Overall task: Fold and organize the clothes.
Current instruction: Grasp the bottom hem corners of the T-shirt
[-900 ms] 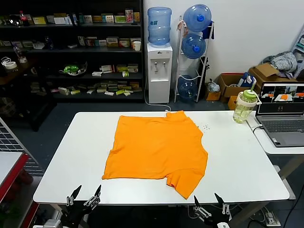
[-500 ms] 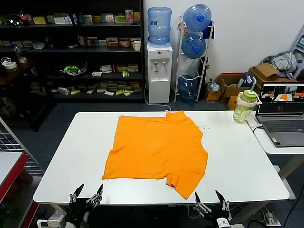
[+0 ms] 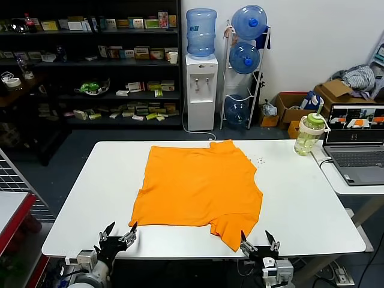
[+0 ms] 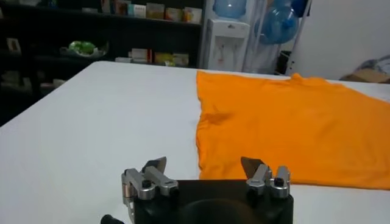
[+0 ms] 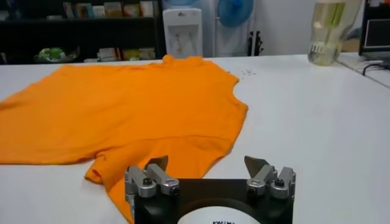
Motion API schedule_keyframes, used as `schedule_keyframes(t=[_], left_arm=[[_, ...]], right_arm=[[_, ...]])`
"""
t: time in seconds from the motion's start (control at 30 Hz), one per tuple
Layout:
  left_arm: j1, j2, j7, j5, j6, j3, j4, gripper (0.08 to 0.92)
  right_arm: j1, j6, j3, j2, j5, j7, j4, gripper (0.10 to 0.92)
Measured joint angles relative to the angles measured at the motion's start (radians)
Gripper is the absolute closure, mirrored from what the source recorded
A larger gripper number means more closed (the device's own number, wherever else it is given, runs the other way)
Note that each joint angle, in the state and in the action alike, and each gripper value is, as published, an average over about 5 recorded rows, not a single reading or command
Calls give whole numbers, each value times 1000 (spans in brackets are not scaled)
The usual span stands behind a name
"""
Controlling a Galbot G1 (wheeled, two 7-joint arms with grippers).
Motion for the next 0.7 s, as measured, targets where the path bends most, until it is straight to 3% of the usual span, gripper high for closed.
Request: schedule_keyframes(t=[0.33, 0.47, 0.7], left_arm=[[-42, -8, -3, 0, 4, 25, 51, 179], [-49, -9, -2, 0, 6, 33, 60, 225], [-59, -12, -1, 0, 12, 47, 77, 422]], right_arm=[[30, -14, -23, 16, -12, 9, -29, 215], [31, -18, -26, 19, -12, 11, -32, 307], [27, -19, -28, 20, -11, 12, -32, 507]])
